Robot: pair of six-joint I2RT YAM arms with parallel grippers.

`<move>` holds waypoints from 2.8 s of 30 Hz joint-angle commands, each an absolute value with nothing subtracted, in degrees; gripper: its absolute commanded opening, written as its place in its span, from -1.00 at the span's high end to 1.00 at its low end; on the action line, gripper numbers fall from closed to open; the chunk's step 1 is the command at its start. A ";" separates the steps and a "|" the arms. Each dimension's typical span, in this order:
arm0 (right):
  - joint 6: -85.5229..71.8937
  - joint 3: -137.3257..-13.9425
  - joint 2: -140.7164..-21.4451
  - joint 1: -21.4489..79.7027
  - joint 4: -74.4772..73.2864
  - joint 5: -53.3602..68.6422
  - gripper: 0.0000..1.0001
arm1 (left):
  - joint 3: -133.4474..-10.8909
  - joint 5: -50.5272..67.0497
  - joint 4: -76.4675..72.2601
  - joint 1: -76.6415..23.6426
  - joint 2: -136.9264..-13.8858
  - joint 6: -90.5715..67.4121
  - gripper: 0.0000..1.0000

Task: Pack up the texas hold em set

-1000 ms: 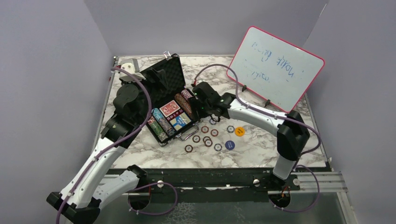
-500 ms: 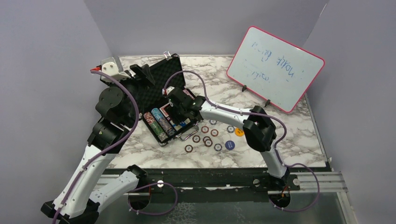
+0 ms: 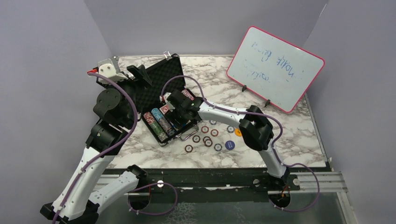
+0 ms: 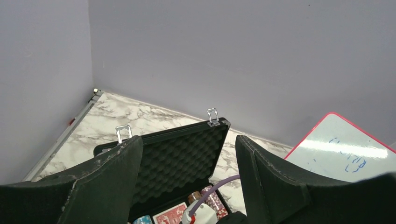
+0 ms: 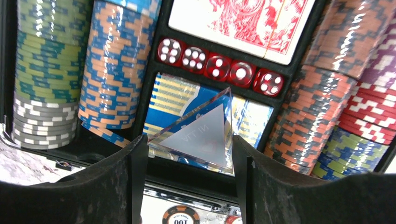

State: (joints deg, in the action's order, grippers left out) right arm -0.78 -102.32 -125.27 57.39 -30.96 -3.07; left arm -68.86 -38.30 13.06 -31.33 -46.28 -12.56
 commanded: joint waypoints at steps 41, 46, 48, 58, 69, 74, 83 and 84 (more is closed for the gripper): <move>-45.87 -56.29 -89.77 33.21 -35.74 -27.42 -0.67 | -66.60 -29.87 13.35 -31.11 -51.72 -16.37 -0.66; -47.26 -53.50 -89.67 29.96 -37.12 -27.95 -0.67 | -65.88 -30.06 13.91 -31.11 -51.70 -16.70 -0.66; -47.43 -53.17 -89.77 29.21 -37.10 -27.95 -0.67 | -65.86 -30.18 14.05 -31.11 -51.63 -16.70 -0.66; -53.45 -48.40 -88.76 27.86 -37.98 -23.63 -0.71 | -64.93 -31.39 14.49 -31.11 -50.12 -17.12 -0.66; -58.42 -44.50 -87.76 27.41 -35.18 -20.31 -0.31 | -65.08 -31.51 14.94 -31.11 -50.14 -17.38 -0.66; -53.19 -45.72 -88.13 27.42 -32.48 -21.79 -0.15 | -65.21 -31.38 14.96 -31.11 -50.10 -17.49 -0.67; -41.69 -53.72 -84.93 31.44 -29.73 -27.38 -0.09 | -66.67 -32.52 14.74 -31.11 -50.16 -16.44 -0.67; -40.75 -54.45 -84.87 32.30 -29.05 -27.13 -0.09 | -67.09 -32.78 14.61 -31.11 -50.18 -16.05 -0.67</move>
